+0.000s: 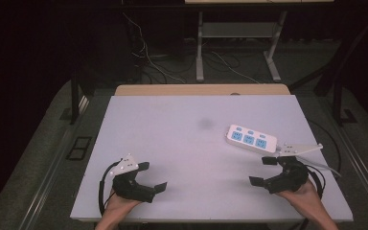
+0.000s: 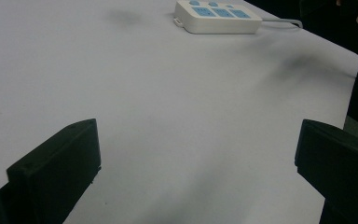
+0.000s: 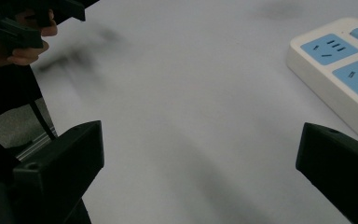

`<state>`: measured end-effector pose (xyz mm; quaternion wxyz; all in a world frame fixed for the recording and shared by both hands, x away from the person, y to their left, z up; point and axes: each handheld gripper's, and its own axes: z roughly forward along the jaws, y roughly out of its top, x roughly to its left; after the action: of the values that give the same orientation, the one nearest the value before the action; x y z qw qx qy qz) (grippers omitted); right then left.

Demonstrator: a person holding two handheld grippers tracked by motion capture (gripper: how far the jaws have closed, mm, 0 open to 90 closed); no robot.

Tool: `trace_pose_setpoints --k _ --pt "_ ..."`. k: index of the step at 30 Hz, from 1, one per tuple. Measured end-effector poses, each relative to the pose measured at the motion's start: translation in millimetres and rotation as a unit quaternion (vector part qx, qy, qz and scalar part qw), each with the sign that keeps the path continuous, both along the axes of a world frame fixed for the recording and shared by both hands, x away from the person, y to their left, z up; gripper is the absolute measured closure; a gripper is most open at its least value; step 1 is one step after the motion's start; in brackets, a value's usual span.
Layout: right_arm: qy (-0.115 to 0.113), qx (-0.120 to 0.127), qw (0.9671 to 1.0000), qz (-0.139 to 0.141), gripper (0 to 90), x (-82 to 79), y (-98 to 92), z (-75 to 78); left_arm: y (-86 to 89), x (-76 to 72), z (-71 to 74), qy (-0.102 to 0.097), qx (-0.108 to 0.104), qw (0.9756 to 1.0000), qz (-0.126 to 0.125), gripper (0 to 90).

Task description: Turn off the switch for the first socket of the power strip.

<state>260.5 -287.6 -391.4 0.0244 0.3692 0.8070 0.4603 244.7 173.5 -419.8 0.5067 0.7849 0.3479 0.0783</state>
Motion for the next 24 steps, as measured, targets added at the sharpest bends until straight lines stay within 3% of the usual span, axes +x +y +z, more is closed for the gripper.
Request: trace_pose_setpoints --k 24 --pt "0.007 -0.035 0.9993 0.012 0.7 27.2 -7.7 21.7 1.1 -0.4 -0.7 0.002 -0.001 1.0 0.003 0.0"
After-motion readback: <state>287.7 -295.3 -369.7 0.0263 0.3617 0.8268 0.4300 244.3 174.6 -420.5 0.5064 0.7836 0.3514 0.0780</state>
